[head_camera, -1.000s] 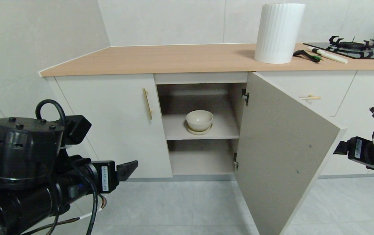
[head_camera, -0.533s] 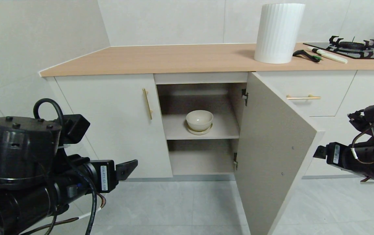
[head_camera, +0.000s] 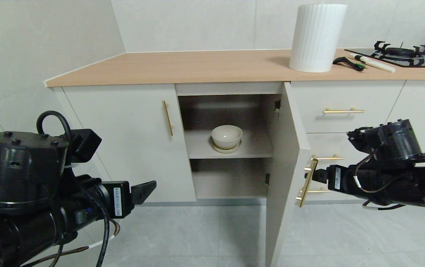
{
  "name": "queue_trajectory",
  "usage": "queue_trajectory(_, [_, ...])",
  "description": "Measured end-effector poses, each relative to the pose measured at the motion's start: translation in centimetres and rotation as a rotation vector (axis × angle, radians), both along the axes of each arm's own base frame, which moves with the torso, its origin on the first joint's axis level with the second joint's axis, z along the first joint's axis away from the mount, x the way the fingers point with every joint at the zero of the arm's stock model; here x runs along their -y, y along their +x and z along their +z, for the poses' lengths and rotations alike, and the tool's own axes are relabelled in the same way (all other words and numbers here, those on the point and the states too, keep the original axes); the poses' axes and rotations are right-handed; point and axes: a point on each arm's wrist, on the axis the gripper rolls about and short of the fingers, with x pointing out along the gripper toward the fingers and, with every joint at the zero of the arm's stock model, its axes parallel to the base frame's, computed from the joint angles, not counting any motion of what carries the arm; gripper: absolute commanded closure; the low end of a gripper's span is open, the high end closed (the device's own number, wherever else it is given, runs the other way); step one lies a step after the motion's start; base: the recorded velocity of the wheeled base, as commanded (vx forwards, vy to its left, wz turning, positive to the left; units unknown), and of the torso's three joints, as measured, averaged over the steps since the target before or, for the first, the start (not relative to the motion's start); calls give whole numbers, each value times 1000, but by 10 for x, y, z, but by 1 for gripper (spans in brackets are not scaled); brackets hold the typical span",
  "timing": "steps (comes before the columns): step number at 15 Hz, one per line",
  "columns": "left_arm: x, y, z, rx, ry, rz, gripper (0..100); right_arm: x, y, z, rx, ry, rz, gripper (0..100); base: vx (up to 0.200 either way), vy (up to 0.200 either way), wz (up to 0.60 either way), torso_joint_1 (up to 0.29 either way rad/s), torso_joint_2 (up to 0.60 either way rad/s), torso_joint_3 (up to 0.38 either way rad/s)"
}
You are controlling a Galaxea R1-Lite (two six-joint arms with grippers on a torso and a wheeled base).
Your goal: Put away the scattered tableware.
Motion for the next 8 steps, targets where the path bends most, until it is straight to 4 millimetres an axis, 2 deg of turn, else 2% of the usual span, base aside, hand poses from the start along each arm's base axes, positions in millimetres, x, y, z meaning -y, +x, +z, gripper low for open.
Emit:
queue_trajectory(3, [0, 0, 0, 0, 1, 0, 0, -23, 22, -10, 6, 20, 66, 0, 0, 0, 0, 0, 0, 0])
queue_trajectory(8, [0, 0, -1, -4, 1, 2, 0, -41, 34, -25, -3, 56, 125, 0, 0, 0, 0, 0, 0, 0])
